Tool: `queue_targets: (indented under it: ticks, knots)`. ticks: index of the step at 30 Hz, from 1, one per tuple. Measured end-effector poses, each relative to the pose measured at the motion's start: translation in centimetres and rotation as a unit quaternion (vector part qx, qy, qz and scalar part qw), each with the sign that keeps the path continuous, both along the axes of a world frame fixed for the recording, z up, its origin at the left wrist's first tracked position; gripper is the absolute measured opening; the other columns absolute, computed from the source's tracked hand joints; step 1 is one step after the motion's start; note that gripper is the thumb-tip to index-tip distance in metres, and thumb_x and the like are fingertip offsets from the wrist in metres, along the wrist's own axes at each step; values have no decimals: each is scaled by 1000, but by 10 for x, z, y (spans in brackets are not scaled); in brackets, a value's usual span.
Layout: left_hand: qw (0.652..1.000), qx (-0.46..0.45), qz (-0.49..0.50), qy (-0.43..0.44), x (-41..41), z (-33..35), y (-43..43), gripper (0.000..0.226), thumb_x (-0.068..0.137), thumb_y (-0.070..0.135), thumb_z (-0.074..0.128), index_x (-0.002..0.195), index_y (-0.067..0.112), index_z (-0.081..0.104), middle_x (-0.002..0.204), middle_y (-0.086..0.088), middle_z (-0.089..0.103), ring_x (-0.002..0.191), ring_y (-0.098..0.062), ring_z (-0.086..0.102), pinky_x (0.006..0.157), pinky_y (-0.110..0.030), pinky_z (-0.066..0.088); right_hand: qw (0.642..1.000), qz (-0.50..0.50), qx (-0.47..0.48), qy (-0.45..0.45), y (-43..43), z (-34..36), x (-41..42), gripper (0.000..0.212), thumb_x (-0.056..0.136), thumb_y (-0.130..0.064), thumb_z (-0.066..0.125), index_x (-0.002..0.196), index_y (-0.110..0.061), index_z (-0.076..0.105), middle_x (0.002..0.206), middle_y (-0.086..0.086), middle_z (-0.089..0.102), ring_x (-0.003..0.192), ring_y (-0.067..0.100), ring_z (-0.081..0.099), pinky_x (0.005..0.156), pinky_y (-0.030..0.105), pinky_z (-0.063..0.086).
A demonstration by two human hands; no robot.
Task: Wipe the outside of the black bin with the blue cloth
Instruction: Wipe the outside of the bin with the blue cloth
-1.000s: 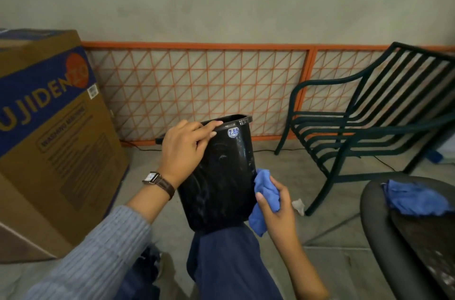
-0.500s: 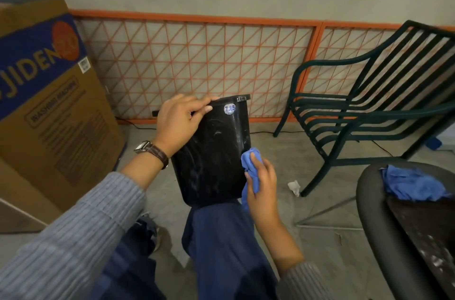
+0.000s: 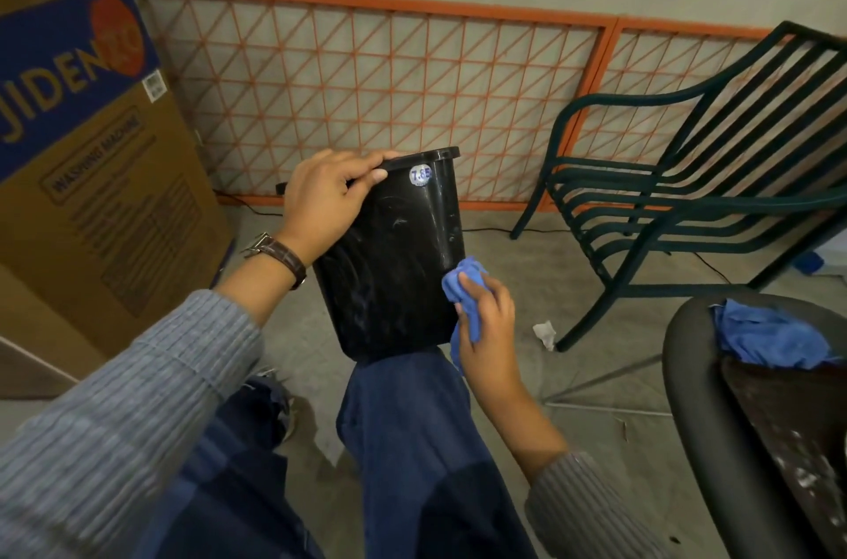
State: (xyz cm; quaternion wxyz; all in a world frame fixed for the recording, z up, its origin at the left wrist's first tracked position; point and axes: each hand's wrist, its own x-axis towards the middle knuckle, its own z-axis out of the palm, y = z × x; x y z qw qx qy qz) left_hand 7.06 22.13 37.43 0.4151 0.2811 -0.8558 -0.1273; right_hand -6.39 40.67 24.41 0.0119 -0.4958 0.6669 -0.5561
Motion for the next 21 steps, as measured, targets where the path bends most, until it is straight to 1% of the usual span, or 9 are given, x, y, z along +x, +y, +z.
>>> queue_targets:
  ticks: [3,4,7,9,11,12,14,17,21]
  knots:
    - [1000,-14,5,-6,0,0,3,27,91,34,51,117,36,62,90,6,70,80,-16,54,70,-25,33,998,-11,-14,-61,-4,7,-4,30,91,-1,50,120,-9,54,111,-1,53,108,-3,48,94,11,35]
    - [1000,-18,5,-6,-1,0,4,28,91,35,51,117,36,61,88,5,70,80,-16,54,70,-25,33,998,-24,-19,-60,-11,13,-2,30,90,1,50,119,-8,55,110,-1,53,107,-3,48,93,10,34]
    - [1000,-27,11,-3,0,0,5,29,92,36,49,118,35,61,84,4,68,77,-17,53,68,-26,32,999,-36,-7,-16,-23,22,9,36,89,-8,51,125,-10,54,129,9,44,119,11,40,101,10,27]
    - [999,-42,24,-5,1,-2,5,28,92,37,48,118,36,61,78,5,66,73,-16,50,66,-25,30,999,-20,18,36,-16,13,11,39,91,-15,51,129,-23,49,138,5,34,124,8,30,105,9,21]
    - [998,-51,29,-8,0,-2,8,29,92,40,47,117,36,61,73,8,61,70,-13,46,65,-27,32,997,1,22,68,-5,0,5,38,92,-22,48,130,-27,46,138,3,32,126,8,29,108,14,22]
    - [998,-53,28,-7,-1,-2,10,29,92,40,46,116,35,62,71,12,57,69,-11,43,66,-27,33,998,7,14,56,-1,-3,1,37,92,-23,46,129,-25,48,135,5,35,126,9,33,108,19,27]
    - [998,-59,25,-7,-4,0,14,29,92,40,46,115,35,62,70,15,54,70,-9,40,67,-29,36,999,-1,-13,-32,-3,1,-3,33,93,-17,49,126,-14,50,125,4,47,120,4,43,104,29,36]
    - [997,-75,25,-14,-8,2,17,28,92,39,46,116,36,62,73,10,61,71,-9,41,66,-31,37,988,-23,-28,-151,-20,24,3,39,95,-5,50,133,-5,43,130,1,49,121,-6,43,104,18,35]
    - [996,-82,40,-3,-6,1,17,27,92,38,48,115,36,62,70,10,59,70,-6,36,66,-27,29,998,-10,-23,-60,-23,20,8,46,93,-22,46,136,-6,44,138,10,41,130,14,38,109,23,30]
